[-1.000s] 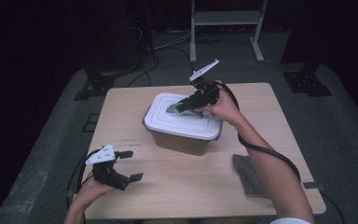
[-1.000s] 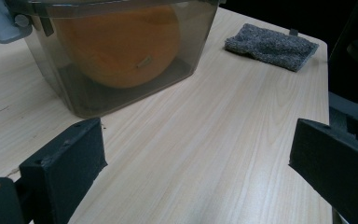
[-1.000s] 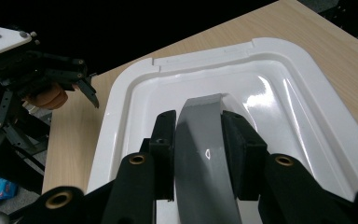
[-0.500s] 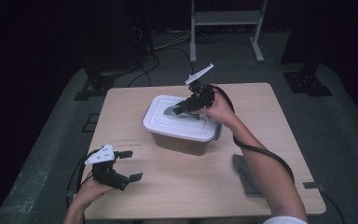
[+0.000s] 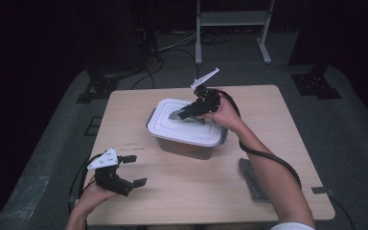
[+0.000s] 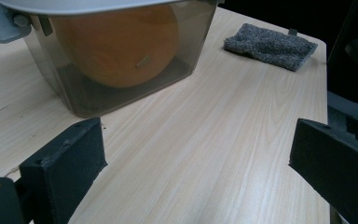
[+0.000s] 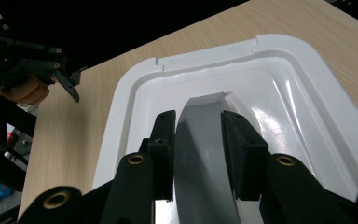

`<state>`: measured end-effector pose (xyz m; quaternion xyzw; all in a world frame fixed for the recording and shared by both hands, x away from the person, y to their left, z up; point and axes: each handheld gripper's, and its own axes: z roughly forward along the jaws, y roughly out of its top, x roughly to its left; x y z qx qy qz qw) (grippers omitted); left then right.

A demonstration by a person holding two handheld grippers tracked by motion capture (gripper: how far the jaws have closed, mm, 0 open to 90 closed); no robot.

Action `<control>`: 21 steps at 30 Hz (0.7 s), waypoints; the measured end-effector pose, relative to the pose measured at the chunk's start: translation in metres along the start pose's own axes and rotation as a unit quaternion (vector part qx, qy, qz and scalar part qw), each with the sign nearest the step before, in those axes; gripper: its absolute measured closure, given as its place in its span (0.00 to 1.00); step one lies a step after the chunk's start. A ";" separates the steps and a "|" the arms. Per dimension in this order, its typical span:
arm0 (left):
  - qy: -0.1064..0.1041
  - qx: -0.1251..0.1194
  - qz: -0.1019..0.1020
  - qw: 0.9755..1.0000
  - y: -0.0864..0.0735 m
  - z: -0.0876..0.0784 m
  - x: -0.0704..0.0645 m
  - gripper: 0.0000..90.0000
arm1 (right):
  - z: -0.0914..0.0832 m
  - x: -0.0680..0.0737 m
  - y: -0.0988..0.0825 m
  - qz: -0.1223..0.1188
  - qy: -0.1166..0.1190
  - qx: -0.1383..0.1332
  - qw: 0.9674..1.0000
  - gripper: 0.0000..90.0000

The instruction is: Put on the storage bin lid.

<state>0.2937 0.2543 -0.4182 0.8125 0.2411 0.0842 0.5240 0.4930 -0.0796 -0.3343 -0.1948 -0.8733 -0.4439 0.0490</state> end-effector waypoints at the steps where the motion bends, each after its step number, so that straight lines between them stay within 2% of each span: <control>1: -0.001 0.000 -0.001 1.000 0.000 0.000 0.000 0.03 | 0.001 0.000 0.000 -0.001 0.001 0.002 1.000 0.72; 7: 0.001 -0.002 -0.002 1.000 0.000 -0.002 0.000 0.03 | 0.002 0.000 -0.003 0.005 0.005 -0.002 1.000 0.71; 8: 0.001 -0.002 -0.003 1.000 0.000 -0.002 0.000 0.03 | 0.001 0.000 -0.003 0.008 0.010 -0.006 1.000 0.64; 11: 0.000 -0.003 -0.003 1.000 0.000 -0.002 0.000 0.03 | -0.001 0.000 -0.003 0.011 0.015 -0.016 1.000 0.60; 12: 0.000 -0.003 -0.004 1.000 0.000 -0.001 0.000 0.03 | -0.005 0.001 -0.003 0.015 0.016 -0.026 0.999 0.56; 21: -0.002 -0.006 0.000 1.000 0.002 0.000 -0.003 0.03 | -0.033 0.009 -0.013 0.015 0.011 -0.050 0.999 0.50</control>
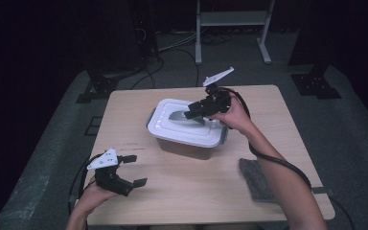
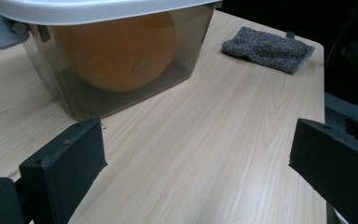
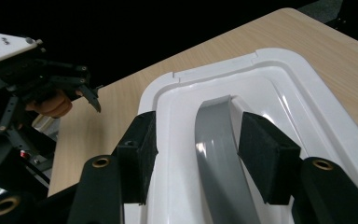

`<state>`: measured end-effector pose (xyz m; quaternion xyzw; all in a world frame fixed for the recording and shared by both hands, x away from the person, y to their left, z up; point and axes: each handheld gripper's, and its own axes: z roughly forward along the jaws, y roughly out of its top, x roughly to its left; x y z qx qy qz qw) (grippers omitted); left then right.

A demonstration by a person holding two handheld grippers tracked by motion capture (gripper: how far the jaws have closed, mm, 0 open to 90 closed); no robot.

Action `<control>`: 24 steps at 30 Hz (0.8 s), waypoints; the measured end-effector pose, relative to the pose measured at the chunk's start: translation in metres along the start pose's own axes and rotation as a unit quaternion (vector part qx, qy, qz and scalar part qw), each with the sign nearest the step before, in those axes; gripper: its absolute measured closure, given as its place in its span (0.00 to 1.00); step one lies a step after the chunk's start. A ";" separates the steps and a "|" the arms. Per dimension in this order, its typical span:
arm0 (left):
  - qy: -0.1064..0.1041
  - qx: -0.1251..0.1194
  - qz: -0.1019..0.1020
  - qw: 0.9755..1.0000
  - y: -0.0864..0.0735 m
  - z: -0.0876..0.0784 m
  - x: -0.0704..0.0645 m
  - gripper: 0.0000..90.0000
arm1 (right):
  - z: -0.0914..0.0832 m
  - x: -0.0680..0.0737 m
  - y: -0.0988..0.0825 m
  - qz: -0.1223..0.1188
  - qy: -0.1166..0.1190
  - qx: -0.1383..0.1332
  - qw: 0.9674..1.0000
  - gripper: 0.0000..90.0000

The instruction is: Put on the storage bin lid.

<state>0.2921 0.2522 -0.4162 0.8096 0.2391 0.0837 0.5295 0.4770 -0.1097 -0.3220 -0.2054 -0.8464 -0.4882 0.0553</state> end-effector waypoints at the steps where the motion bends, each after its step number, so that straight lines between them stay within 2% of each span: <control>1: 0.000 0.001 0.002 1.000 0.000 0.000 0.000 0.03 | -0.004 0.001 -0.002 0.002 -0.002 -0.002 1.000 0.50; 10: 0.002 0.001 0.000 1.000 -0.001 -0.002 -0.001 0.03 | -0.036 0.009 -0.019 0.008 -0.017 -0.012 1.000 0.49; 18: 0.001 0.005 -0.002 1.000 -0.003 0.000 -0.001 0.03 | -0.056 0.015 -0.040 0.015 -0.026 -0.020 0.999 0.48; 24: -0.002 0.003 0.001 1.000 -0.001 0.001 -0.002 0.03 | -0.064 0.017 -0.052 0.023 -0.029 -0.023 0.999 0.48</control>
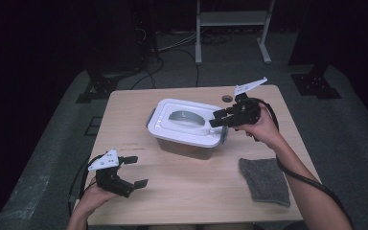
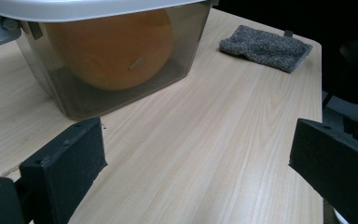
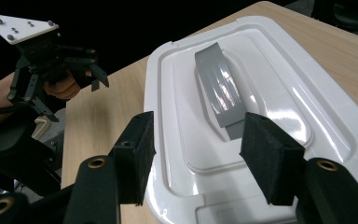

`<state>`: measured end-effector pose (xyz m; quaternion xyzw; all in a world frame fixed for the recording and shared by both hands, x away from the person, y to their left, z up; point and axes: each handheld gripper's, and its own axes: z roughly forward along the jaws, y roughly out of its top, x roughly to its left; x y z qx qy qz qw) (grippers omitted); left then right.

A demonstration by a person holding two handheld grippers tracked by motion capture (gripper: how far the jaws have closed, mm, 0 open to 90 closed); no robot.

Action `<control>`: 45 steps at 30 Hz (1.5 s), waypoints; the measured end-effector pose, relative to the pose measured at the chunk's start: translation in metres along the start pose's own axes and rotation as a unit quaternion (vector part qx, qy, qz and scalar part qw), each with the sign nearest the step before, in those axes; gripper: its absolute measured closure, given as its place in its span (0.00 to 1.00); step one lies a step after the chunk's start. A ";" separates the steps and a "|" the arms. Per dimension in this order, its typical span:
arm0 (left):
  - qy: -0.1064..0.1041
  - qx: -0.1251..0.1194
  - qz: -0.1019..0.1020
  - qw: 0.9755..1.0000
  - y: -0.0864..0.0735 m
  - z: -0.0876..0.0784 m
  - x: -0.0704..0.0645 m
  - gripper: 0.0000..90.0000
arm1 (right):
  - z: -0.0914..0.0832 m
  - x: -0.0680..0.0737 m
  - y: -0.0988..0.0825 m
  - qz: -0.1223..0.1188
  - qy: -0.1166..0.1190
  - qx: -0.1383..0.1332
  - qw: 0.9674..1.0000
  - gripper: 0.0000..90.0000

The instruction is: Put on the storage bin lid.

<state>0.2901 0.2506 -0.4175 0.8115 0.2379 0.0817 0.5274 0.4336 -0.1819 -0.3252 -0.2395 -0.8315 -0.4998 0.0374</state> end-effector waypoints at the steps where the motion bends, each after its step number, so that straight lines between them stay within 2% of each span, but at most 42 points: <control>1: 0.000 -0.001 0.000 1.000 0.000 0.000 0.000 0.03 | 0.000 0.000 0.000 0.000 0.000 0.000 1.000 0.48; 22: 0.005 0.003 -0.002 1.000 -0.002 -0.002 0.002 0.03 | -0.029 0.000 -0.033 0.020 -0.010 -0.015 1.000 0.47; 33: 0.006 0.004 -0.005 1.000 -0.003 -0.002 0.002 0.03 | -0.048 -0.003 -0.063 0.043 -0.021 -0.027 0.998 0.46; 45: 0.007 0.004 -0.007 1.000 -0.004 -0.002 0.002 0.03 | -0.057 -0.006 -0.092 0.069 -0.028 -0.037 0.997 0.46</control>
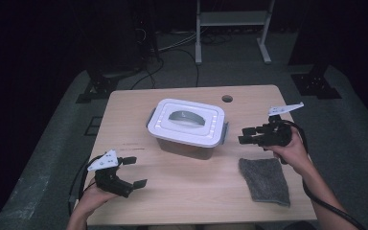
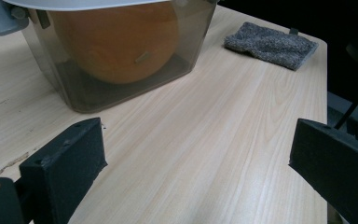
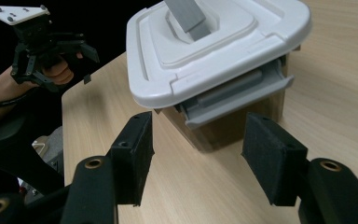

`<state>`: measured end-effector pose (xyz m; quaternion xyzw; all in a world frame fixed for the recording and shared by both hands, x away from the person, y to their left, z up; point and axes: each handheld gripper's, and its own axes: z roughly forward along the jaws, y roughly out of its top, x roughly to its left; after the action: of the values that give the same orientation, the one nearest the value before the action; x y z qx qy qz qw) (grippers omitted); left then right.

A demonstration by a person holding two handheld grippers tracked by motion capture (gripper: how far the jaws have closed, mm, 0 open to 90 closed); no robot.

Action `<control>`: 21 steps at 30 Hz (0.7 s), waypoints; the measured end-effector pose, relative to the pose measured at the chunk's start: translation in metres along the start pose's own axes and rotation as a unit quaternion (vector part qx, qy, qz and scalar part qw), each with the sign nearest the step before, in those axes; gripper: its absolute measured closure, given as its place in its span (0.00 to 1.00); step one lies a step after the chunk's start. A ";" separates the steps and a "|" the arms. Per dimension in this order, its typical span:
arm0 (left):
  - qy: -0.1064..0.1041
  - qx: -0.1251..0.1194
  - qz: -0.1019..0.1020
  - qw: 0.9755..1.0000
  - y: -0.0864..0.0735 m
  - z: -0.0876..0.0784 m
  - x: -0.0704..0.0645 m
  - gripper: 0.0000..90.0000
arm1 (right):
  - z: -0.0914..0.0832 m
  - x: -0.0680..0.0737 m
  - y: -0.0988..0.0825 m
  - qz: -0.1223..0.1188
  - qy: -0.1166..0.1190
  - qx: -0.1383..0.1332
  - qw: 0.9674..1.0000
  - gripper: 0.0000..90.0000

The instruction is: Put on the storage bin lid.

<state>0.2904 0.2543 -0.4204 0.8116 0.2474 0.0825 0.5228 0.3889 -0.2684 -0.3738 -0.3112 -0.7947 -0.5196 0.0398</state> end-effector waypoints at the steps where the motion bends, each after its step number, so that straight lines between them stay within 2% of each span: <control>1: 0.000 0.000 -0.001 1.000 0.000 0.000 0.000 0.03 | -0.001 -0.001 -0.003 0.003 0.000 0.000 1.000 0.46; 21: 0.002 0.002 -0.001 1.000 -0.001 0.000 0.001 0.03 | -0.003 -0.009 -0.034 0.027 -0.004 0.006 1.000 0.47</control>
<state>0.2908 0.2546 -0.4215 0.8122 0.2496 0.0829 0.5207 0.3771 -0.2845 -0.4031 -0.3345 -0.7891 -0.5126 0.0523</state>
